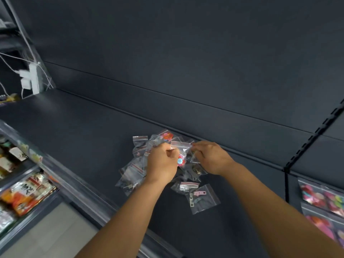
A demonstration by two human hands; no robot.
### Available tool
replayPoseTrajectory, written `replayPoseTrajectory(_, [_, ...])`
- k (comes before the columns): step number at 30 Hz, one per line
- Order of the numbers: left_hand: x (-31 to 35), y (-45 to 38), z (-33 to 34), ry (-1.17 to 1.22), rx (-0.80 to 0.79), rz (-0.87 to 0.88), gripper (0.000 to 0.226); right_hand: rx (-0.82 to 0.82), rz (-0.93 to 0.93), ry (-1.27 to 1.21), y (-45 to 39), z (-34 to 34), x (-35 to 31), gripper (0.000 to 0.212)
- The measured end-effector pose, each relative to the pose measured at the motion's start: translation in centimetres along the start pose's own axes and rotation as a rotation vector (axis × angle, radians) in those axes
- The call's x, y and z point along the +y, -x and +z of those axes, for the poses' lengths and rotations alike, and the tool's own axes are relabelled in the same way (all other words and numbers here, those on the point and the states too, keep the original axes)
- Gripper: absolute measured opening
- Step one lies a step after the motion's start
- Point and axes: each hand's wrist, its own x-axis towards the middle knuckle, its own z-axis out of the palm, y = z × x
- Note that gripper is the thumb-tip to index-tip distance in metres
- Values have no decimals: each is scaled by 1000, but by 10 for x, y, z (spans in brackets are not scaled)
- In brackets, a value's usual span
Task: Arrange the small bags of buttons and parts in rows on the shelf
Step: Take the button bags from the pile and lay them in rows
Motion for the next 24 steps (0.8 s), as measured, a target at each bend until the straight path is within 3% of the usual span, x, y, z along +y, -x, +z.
replayPoseTrajectory(5, [-2, 8, 3, -9, -20, 3, 11, -35, 137, 5, 36, -11, 2, 26])
replayPoseTrajectory(8, [-4, 14, 6, 10, -59, -23, 11, 66, 288, -135, 48, -9, 4, 13])
replayPoseTrajectory(9, [-4, 16, 6, 30, -67, -33, 10, 114, 348, -163, 50, -8, 5, 15])
replayPoseTrajectory(12, [-3, 21, 7, 78, -92, -58, 15, 132, 494, -217, 50, -1, 3, 51])
replayPoseTrajectory(13, [-3, 23, 6, 86, -100, -64, 17, 118, 514, -214, 49, 2, 1, 52])
replayPoseTrajectory(18, [-1, 28, -2, 100, -111, -65, 18, 72, 565, -170, 44, 2, -11, 27])
replayPoseTrajectory(22, [-1, 33, -10, 128, -131, -47, 15, 156, 547, -243, 57, 0, -16, 7])
replayPoseTrajectory(24, [1, 36, -11, 159, -145, -45, 15, 227, 528, -329, 65, -3, -19, 11])
